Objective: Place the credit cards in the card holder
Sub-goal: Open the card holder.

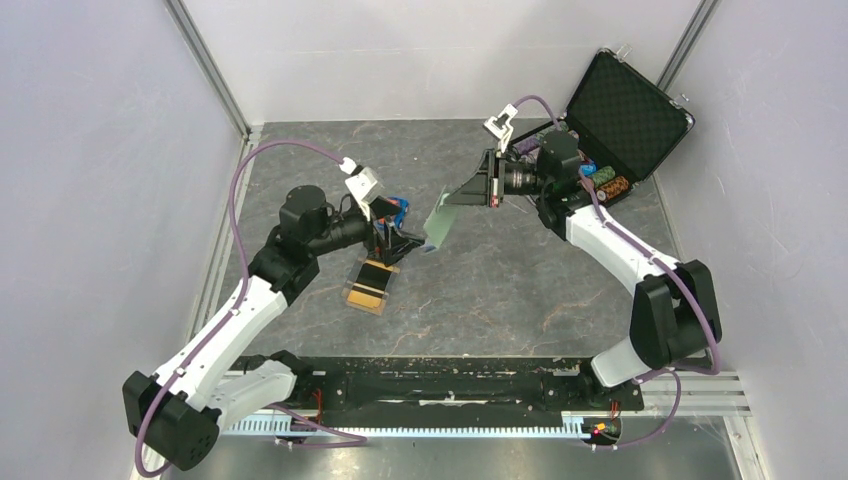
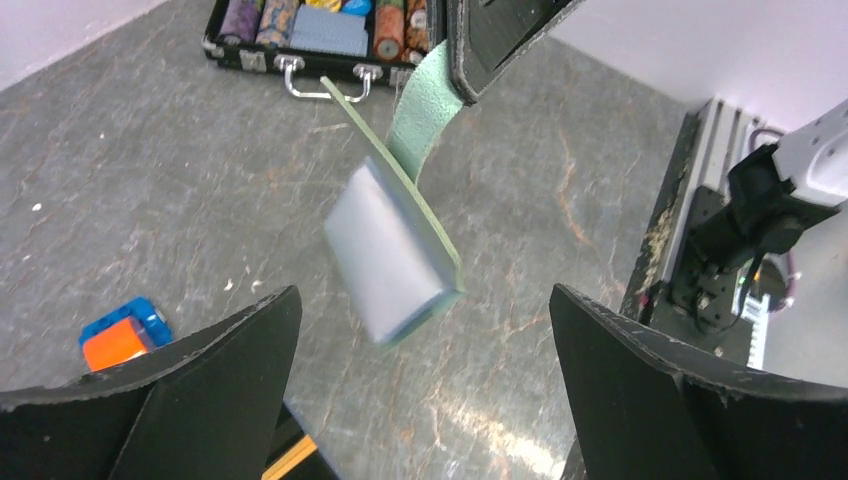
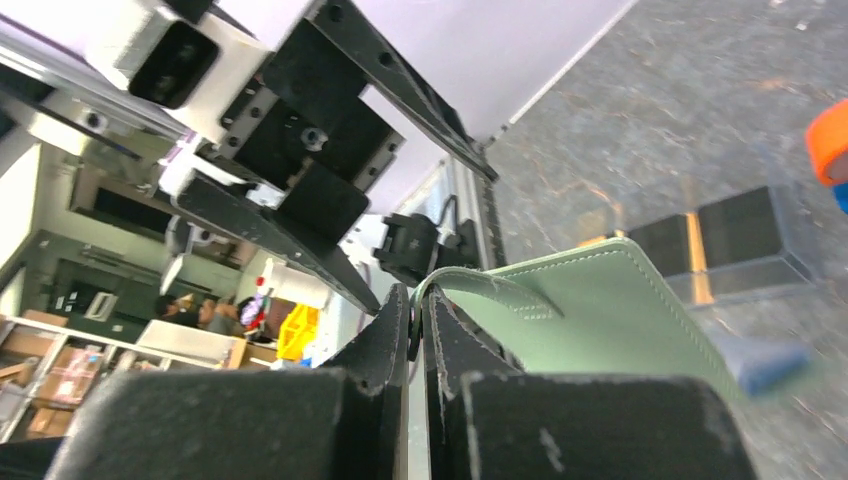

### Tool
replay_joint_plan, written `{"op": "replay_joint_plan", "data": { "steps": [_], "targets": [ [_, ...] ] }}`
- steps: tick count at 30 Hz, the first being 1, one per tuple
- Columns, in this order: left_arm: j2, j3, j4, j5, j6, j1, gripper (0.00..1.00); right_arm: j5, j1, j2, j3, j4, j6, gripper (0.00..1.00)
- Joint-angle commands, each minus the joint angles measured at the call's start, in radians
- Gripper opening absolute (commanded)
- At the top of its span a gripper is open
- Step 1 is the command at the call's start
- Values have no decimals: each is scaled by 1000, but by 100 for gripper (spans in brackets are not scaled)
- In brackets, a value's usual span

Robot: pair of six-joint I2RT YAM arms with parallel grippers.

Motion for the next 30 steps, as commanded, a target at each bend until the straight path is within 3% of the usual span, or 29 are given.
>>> {"op": "replay_joint_plan", "data": {
  "steps": [1,7,13,20,30],
  "targets": [
    [-17,22,-89,-47,133,-2,100,4,-4,-31,47,-339,-328,0],
    [-15,79,-251,-98,329,-1,100,-130,-6,-59,43,-370,-426,0],
    [57,159,-411,-25,509,-1,100,-179,-4,-87,33,-372,-447,0],
    [142,206,-373,67,560,-48,100,-180,16,-109,11,-381,-442,0],
    [253,251,-290,-29,568,-201,100,-178,75,-103,5,-391,-442,0]
  ]
}}
